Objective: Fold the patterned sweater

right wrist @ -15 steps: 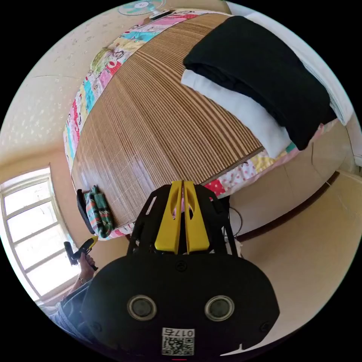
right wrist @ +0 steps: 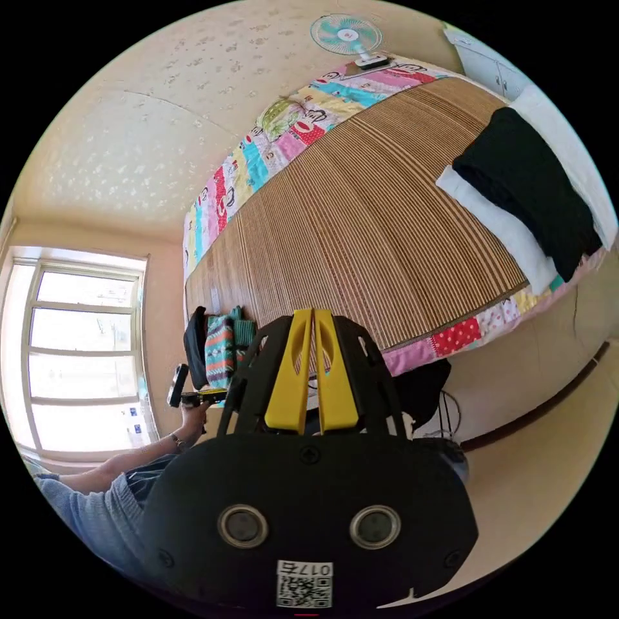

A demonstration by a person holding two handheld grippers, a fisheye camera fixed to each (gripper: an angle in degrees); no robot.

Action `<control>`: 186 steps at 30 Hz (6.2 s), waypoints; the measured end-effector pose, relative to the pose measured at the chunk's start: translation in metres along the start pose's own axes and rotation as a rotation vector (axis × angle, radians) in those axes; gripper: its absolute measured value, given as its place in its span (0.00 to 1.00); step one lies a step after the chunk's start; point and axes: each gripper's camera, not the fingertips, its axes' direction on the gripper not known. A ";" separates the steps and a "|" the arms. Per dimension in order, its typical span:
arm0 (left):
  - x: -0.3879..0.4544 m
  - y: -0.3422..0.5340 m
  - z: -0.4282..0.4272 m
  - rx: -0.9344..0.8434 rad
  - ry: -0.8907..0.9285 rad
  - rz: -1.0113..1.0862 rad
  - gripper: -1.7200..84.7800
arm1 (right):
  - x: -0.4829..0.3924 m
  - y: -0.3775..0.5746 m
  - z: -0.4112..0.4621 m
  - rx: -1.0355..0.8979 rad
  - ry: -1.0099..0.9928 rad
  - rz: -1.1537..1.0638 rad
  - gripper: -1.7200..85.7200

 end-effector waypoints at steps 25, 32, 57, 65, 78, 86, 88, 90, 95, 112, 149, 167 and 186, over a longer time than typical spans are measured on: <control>-0.285 0.221 -0.084 0.833 1.150 0.213 0.09 | 0.096 -0.016 0.031 0.027 -0.137 0.133 0.02; -0.247 0.319 -0.139 1.306 1.355 0.840 0.09 | 0.042 -0.033 0.038 -0.013 -0.234 -0.224 0.02; 0.038 0.447 -0.120 0.546 2.480 2.609 0.09 | 0.043 0.054 0.085 -0.067 -0.792 -0.894 0.18; 0.107 0.404 -0.080 0.390 2.650 2.394 0.09 | -0.007 0.117 0.160 -0.398 -0.902 -1.231 0.11; 0.098 0.387 -0.050 0.982 1.537 1.777 0.10 | -0.021 0.164 0.128 0.257 -0.164 -1.182 0.05; 0.200 0.355 -0.026 0.763 0.954 1.385 0.10 | -0.038 0.179 0.100 0.673 -0.119 -0.943 0.05; 0.231 0.316 -0.011 0.678 0.944 1.226 0.11 | -0.049 0.192 0.096 0.757 -0.068 -0.944 0.05; 0.251 0.290 0.000 0.663 0.969 1.131 0.12 | -0.059 0.207 0.094 0.843 -0.027 -0.956 0.05; 0.293 0.249 0.003 0.693 1.125 0.975 0.24 | -0.090 0.253 0.096 1.086 0.090 -1.008 0.05; 0.444 0.241 -0.153 1.021 0.798 0.670 0.30 | -0.104 0.242 0.169 0.861 -0.042 -1.023 0.05; 0.372 0.475 -0.145 1.558 1.019 1.174 0.11 | 0.068 0.155 0.187 0.295 -0.535 -0.904 0.19; 0.246 0.567 -0.151 1.701 1.384 1.222 0.11 | 0.083 0.117 0.167 0.074 -1.172 -0.825 0.17; 0.130 0.580 -0.182 1.564 1.127 1.034 0.11 | -0.093 0.150 -0.025 0.717 -0.276 -0.801 0.06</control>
